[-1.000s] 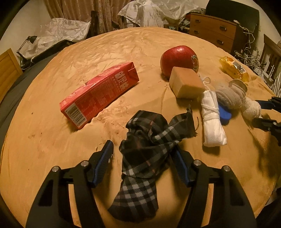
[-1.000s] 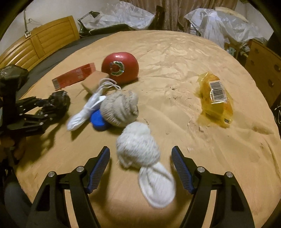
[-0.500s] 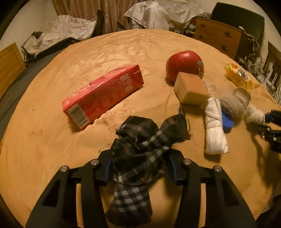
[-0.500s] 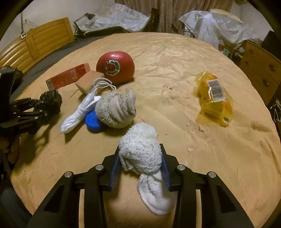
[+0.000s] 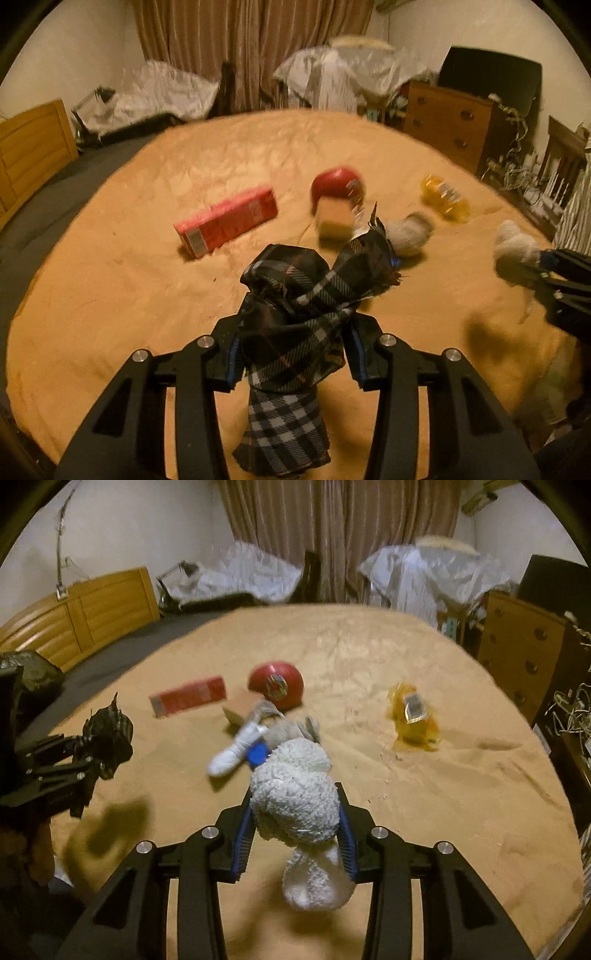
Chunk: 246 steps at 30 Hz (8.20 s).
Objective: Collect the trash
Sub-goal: 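Lift the towel and plaid cloth and carry both over the bucket, then open both grippers over the bucket to drop towel and plaid cloth, then swing both open grippers back over the bed toward the remaining trash, then grasp the white string-tied packet with the left gripper while the right gripper grasps the grey knitted ball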
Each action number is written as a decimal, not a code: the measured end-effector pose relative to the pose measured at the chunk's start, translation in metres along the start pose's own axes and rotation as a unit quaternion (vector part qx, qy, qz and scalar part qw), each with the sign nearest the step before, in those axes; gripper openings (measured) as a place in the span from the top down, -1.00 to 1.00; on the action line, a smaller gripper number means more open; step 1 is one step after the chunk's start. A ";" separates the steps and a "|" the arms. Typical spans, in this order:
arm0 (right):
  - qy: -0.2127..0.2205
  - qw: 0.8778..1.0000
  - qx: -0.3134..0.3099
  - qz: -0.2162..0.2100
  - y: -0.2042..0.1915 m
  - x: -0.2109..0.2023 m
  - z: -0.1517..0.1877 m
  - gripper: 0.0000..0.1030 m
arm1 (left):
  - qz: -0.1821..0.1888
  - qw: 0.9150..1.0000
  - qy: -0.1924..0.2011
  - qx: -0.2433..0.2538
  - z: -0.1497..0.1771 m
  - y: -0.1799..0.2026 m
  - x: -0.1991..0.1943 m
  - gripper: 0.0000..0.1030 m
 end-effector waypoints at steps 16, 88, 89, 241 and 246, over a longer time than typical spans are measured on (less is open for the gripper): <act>0.136 0.989 0.010 0.050 -0.033 -0.140 -0.026 0.20 | -0.027 0.991 0.125 -0.035 -0.042 0.041 -0.113 0.17; -0.094 0.946 0.247 0.189 0.399 -0.390 0.189 0.20 | 0.304 0.916 -0.065 0.253 0.022 0.490 -0.096 0.17; -0.105 0.945 0.251 0.183 0.403 -0.385 0.193 0.20 | 0.305 0.913 -0.074 0.259 0.025 0.493 -0.094 0.17; -0.127 0.964 0.205 -0.111 0.024 0.168 -0.030 0.24 | 0.065 0.990 -0.120 0.026 0.048 0.010 0.092 0.51; -0.091 0.980 0.153 -0.092 0.024 0.119 -0.028 0.24 | 0.068 0.991 -0.113 0.013 0.051 0.011 0.081 0.53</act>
Point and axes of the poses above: each gripper's, at about its wrist camera, not at the fingertips, and x roughly the way its jaws point, y to its right, z to its underside, the point moved 8 cm from there along x, roughly the way its jaws point, and after that the axes turned 1 degree about x, right-handed, at the moved point
